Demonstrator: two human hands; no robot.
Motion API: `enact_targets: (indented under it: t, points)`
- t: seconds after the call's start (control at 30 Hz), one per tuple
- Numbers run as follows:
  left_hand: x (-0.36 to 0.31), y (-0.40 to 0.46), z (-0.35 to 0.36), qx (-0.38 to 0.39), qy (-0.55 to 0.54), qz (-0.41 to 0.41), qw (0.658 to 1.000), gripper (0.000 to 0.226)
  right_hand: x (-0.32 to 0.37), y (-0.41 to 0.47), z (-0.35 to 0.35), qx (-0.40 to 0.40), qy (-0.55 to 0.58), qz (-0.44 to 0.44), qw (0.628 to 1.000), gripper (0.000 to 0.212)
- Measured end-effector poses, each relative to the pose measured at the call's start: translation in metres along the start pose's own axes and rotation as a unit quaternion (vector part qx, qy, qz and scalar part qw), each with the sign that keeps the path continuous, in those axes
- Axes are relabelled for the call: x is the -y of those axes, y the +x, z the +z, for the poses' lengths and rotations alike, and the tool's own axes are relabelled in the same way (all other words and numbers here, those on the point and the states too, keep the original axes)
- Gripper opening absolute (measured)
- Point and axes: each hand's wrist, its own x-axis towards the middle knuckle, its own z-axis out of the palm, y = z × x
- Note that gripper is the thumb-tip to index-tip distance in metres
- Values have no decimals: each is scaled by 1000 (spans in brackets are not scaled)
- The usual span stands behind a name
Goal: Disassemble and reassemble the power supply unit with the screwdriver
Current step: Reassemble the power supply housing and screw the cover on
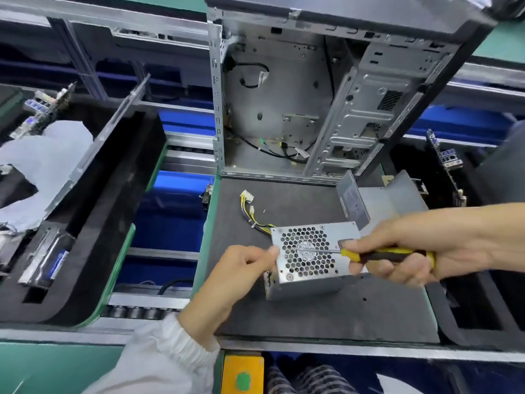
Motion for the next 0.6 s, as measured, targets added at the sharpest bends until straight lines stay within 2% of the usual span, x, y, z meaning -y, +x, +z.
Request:
enact_targets:
  t: [0.1, 0.2, 0.27, 0.33, 0.4, 0.5, 0.6]
  points:
    - [-12, 47, -23, -124, 93, 71, 985, 38, 5, 9, -23, -54, -89, -125, 987, 43]
    - [-23, 115, -23, -179, 238, 122, 947, 21, 9, 31, -27, -98, -98, -206, 969, 41]
    - [-21, 156, -15, -165, 316, 93, 930, 13, 11, 46, -28, -112, -54, -237, 964, 37]
    - [-13, 182, -9, -133, 410, 70, 900, 18, 11, 58, -31, -111, -27, -249, 962, 37]
    - [-7, 194, -6, -116, 481, 80, 865, 22, 9, 66, -36, -102, -22, -255, 961, 38]
    - [-2, 195, -6, -99, 538, 89, 832, 24, 1, 73, -44, -91, -15, -269, 959, 39]
    - [2, 188, -9, -72, 560, 107, 818, 22, -7, 76, -52, -88, 3, -288, 954, 38]
